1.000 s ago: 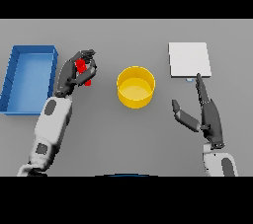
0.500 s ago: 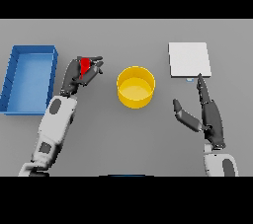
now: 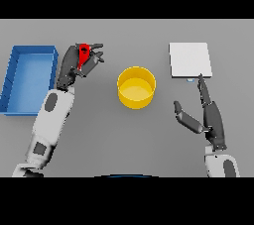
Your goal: Pick up the red beaker and tilt it to pour out 1 green nut into yellow bowl. Pick up the yellow bowl and place it on the metallic measuring scale.
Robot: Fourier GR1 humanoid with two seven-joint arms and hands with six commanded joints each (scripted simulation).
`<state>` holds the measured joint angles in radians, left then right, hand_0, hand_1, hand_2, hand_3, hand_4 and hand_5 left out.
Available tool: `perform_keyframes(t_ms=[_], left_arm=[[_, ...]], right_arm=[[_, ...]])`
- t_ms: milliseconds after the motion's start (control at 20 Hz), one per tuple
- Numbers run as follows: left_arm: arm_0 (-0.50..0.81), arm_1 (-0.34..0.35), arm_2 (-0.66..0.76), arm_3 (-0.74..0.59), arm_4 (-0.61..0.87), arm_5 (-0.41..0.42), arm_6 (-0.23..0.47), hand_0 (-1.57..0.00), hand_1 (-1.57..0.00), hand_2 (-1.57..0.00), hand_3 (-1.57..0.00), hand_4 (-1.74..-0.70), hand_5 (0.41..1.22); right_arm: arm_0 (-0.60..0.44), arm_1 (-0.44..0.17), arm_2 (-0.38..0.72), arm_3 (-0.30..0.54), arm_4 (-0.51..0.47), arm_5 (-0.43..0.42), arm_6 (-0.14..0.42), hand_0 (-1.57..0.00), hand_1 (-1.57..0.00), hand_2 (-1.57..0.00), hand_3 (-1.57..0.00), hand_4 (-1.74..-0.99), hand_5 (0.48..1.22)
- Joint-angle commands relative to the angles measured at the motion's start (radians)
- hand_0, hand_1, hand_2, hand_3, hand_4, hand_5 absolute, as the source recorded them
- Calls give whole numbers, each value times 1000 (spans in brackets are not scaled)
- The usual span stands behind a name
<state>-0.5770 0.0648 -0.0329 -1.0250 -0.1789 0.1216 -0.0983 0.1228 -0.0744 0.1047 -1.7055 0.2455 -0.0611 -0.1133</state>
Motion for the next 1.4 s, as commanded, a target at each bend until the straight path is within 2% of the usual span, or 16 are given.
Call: perform_keyframes(t_ms=[0, 150, 350, 400, 550, 750, 850, 950, 1000, 1050, 1100, 1250, 1300, 1350], left_arm=[[-13, 24, -39, -24, -36, -15, 49, -1561, -1561, -1561, -1558, -1728, 1121], [-23, 57, -131, -48, -113, -39, 124, -1564, -1565, -1565, -1562, -1733, 1122], [-32, 88, -194, -73, -155, -50, 174, -1564, -1565, -1565, -1562, -1733, 1112], [-54, 96, -209, -70, -172, -53, 216, -1566, -1566, -1566, -1564, -1734, 1114], [-103, 137, -304, -50, -294, -49, 300, -1568, -1568, -1568, -1567, -1738, 1131], [-169, 192, -458, -34, -458, -90, 345, -1570, -1570, -1570, -1570, -1740, 1145], [-210, 206, -509, -27, -506, -123, 357, -1570, -1570, -1570, -1570, -1740, 1173], [-245, 217, -556, -13, -549, -148, 358, -1571, -1571, -1571, -1570, -1740, 1190], [-262, 224, -577, 3, -567, -160, 345, -1571, -1571, -1571, -1571, -1691, 1196], [-286, 235, -600, 15, -590, -175, 335, -1571, -1571, -1571, -1571, -1649, 1201], [-309, 244, -620, 23, -604, -197, 324, -1571, -1571, -1571, -1571, -1666, 1205], [-374, 251, -700, 46, -649, -296, 307, -1571, -1571, -1571, -1327, -1695, 1213], [-395, 243, -729, 61, -670, -304, 294, -1571, -1571, -1571, -1277, -1701, 1215], [-413, 232, -757, 76, -686, -313, 278, -1571, -1571, -1571, -1336, -1707, 1216]], right_arm=[[-4, 1, 0, 1, 0, 0, 9, 1, 1, 1, 1, -1257, 663], [-17, 2, 7, 10, 18, -6, 14, 1, 1, 1, 1, -1256, 674], [3, 1, 10, -14, 22, -7, 34, 1, 1, 1, 1, -1256, 678], [2, 1, 10, -11, 24, -9, 34, 1, 1, 1, 1, -1254, 680], [-11, 1, 9, -4, 15, 0, 42, 1, 1, 1, 1, -1252, 685], [10, 10, 21, -20, 18, 3, 32, 1, 1, 1, 1, -1262, 694], [6, -3, 10, -25, 8, 10, 46, 1, 1, 1, 1, -1270, 700], [-3, 15, 21, -22, 12, 7, 66, 1, 1, 1, 1, -1274, 704], [19, 12, 28, -33, 20, 7, 40, 1, 1, 1, 1, -1282, 705], [15, 12, 20, -44, 8, 7, 42, 1, 1, 1, 1, -1284, 705], [4, 12, 10, -32, 0, 4, 54, 1, 1, 1, 1, -1283, 702], [19, 22, 2, -21, -24, 8, 24, 1, 1, 1, 1, -1288, 685], [12, 24, 0, 0, -18, 3, 18, 1, 1, 1, 1, -1292, 678], [-1, 27, -5, -6, -27, 1, 25, 1, 1, 1, 1, -1294, 672]])
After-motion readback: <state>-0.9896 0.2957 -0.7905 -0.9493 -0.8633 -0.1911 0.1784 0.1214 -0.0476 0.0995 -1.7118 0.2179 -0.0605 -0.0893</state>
